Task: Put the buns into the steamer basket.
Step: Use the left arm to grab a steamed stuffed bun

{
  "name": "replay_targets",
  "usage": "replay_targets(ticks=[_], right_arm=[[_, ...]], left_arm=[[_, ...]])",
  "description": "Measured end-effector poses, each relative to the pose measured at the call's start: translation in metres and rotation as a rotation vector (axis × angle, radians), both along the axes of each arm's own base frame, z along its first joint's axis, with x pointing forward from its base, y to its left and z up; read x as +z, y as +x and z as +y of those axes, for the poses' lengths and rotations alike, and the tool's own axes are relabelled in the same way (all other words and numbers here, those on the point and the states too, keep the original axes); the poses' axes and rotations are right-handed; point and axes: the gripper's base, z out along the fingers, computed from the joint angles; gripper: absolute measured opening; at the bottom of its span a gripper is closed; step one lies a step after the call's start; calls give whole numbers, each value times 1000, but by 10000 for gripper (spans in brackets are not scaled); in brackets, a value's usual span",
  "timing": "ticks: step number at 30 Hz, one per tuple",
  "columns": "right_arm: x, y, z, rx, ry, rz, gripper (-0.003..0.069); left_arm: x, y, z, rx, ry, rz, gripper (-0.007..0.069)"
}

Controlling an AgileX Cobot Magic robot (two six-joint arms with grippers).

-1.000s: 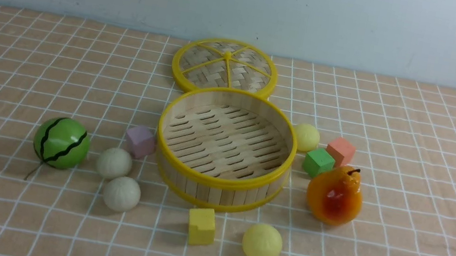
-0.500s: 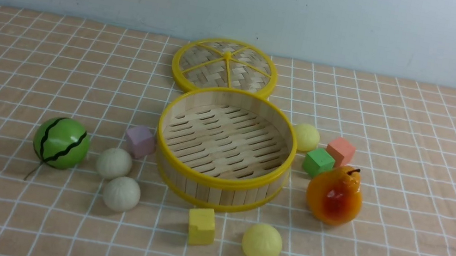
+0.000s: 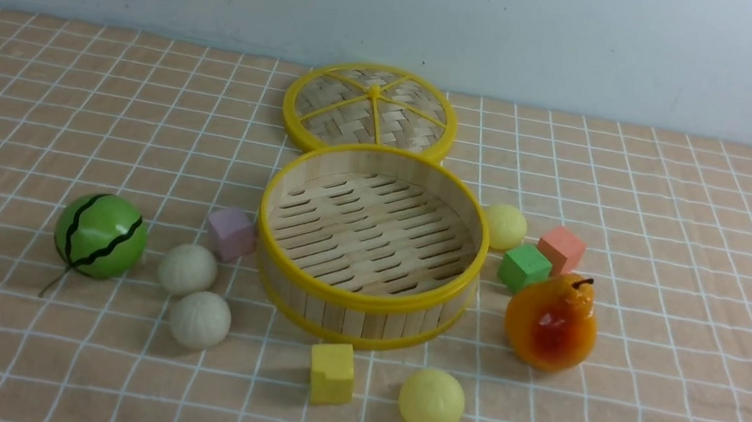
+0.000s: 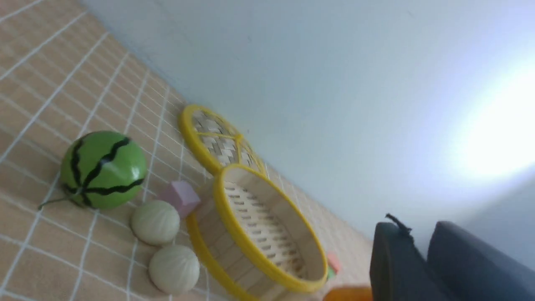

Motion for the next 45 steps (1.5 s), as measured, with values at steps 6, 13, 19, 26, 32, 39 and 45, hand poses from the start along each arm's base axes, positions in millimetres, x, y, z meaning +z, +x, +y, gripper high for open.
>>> replay_targets(ticks=[6,13,19,26,32,39,45], right_arm=[[0,0,0,0,0,0,239],[0,0,0,0,0,0,239],[0,0,0,0,0,0,239],[0,0,0,0,0,0,239],[0,0,0,0,0,0,239],[0,0,0,0,0,0,239],[0,0,0,0,0,0,239]], left_arm=[[39,38,-12,-159,314,481,28],[21,126,-16,-246,519,931,-13],[-4,187,-84,-506,726,1006,-13],[-30,246,-129,-491,898,1050,-13],[-48,284,-129,-440,919,1082,13],[-53,307,-110,-386,865,1028,192],[-62,315,-115,-395,861,990,267]])
